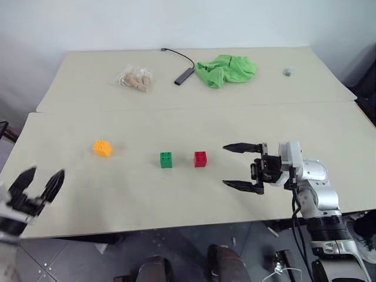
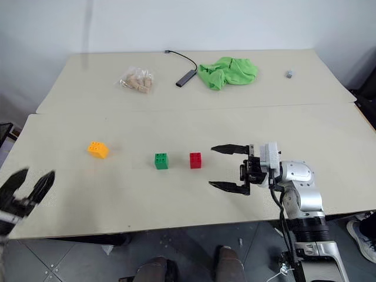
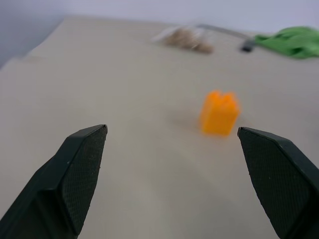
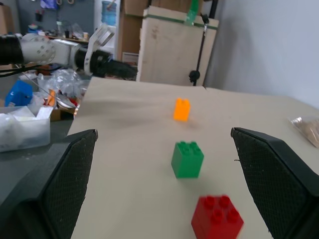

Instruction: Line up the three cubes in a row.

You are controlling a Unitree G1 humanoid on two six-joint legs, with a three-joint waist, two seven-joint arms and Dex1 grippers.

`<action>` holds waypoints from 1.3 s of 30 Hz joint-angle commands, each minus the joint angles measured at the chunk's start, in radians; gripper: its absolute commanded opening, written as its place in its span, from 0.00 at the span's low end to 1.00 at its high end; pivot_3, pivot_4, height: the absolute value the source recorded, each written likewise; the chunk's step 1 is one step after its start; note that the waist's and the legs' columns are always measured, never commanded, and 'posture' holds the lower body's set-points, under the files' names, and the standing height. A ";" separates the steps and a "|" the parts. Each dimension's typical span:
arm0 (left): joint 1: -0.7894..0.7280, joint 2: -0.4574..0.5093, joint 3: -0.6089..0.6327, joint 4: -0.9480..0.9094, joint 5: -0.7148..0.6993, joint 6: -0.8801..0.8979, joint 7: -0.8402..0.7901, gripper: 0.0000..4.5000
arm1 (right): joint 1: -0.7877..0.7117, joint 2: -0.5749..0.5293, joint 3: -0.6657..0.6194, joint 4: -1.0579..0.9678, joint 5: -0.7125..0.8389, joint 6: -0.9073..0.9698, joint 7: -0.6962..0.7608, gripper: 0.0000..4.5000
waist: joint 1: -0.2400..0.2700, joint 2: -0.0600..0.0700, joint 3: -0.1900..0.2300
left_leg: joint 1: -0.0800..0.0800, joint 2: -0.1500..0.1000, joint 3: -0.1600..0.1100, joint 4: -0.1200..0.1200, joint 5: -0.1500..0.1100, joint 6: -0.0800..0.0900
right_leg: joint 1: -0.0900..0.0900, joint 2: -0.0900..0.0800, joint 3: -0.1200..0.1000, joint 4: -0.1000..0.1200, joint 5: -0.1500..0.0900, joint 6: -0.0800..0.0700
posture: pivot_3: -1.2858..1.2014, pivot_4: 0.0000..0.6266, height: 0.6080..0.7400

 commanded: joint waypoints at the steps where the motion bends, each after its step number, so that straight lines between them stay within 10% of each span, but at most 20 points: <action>1: 0.070 -0.006 -0.013 -0.058 -0.014 -0.022 -0.032 0.99 | -0.020 0.016 0.009 -0.040 0.026 0.001 0.021 1.00 | 0.001 0.000 0.000 | 0.000 0.000 0.001 0.000 0.000 0.000 | 0.000 0.000 0.001 0.000 0.000 0.000 | 0.52 0.24 1.00; 16: -0.390 0.081 -0.353 0.234 0.162 -0.027 0.079 0.99 | 0.038 -0.004 0.003 -0.063 0.001 -0.021 0.004 1.00 | -0.001 -0.001 -0.001 | 0.001 0.000 0.002 -0.002 0.000 -0.001 | -0.001 0.000 -0.003 0.001 0.000 -0.001 | 0.52 0.24 1.00; 27: -0.531 0.101 -0.429 0.413 0.207 -0.108 0.028 0.33 | 0.098 -0.018 -0.008 -0.111 0.003 -0.019 -0.040 1.00 | -0.015 -0.001 -0.001 | 0.001 0.000 0.003 -0.002 0.000 -0.001 | -0.001 0.000 -0.004 0.000 0.001 0.000 | 0.52 0.24 1.00; 33: -0.502 0.253 -0.463 0.341 0.032 0.049 -0.376 0.33 | 0.114 -0.046 -0.028 -0.123 0.006 -0.014 -0.053 1.00 | -0.016 -0.001 -0.001 | 0.000 0.000 0.003 -0.003 0.000 -0.001 | -0.002 0.000 -0.004 0.000 0.001 0.000 | 0.52 0.24 1.00; 39: -0.666 0.413 -0.658 0.618 0.221 -0.236 -0.753 0.33 | 0.136 -0.079 -0.049 -0.118 0.011 -0.010 -0.049 1.00 | -0.009 0.000 -0.001 | 0.000 0.000 0.004 -0.003 0.000 -0.001 | -0.001 0.000 -0.004 -0.001 0.000 -0.001 | 0.52 0.24 1.00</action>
